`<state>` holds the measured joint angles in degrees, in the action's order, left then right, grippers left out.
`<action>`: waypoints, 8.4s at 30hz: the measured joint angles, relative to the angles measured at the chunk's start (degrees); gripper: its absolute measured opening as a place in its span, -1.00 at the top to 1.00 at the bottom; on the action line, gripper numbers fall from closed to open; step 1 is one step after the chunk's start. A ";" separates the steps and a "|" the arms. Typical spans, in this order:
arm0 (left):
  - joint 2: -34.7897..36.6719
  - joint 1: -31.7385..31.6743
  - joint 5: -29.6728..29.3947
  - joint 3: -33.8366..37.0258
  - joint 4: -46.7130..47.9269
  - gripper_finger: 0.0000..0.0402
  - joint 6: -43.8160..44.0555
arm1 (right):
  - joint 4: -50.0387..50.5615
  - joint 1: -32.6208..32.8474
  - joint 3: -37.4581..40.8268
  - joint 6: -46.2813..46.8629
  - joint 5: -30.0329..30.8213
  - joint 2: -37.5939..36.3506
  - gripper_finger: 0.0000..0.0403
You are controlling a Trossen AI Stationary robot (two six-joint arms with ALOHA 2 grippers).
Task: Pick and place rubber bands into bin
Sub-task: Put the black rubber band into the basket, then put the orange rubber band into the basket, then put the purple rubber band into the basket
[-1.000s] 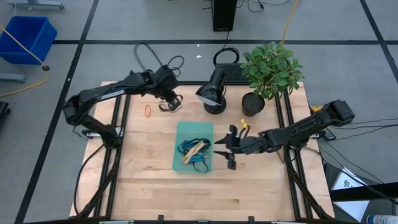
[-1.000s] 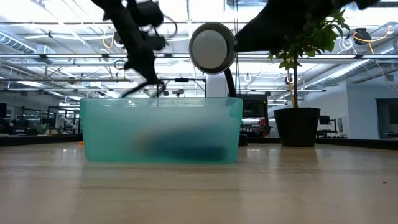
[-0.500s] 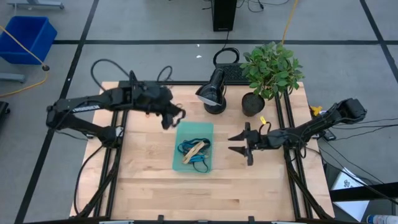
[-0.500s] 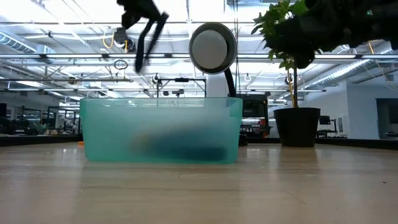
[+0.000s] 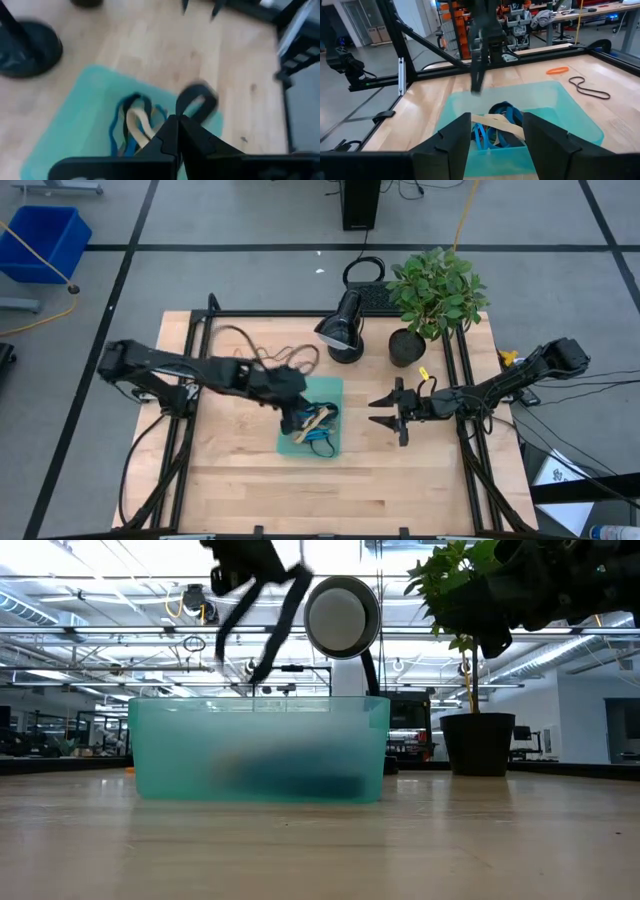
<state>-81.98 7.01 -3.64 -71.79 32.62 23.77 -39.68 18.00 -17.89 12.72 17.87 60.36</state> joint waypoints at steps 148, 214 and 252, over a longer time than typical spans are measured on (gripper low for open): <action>-4.06 -50.52 -4.07 34.93 -0.24 0.96 6.77 | -2.93 -3.78 -0.09 2.90 7.56 0.04 0.14; -14.62 -9.60 11.13 21.03 -23.45 0.88 -2.30 | -1.68 -3.67 -0.04 2.93 7.39 0.02 0.14; 0.50 -14.50 11.24 21.03 -16.88 0.04 -9.80 | -1.68 -3.65 -0.07 3.36 7.37 0.02 0.14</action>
<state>-81.48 -7.49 7.60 -50.76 15.74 13.97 -41.36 14.35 -17.96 16.08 25.23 60.38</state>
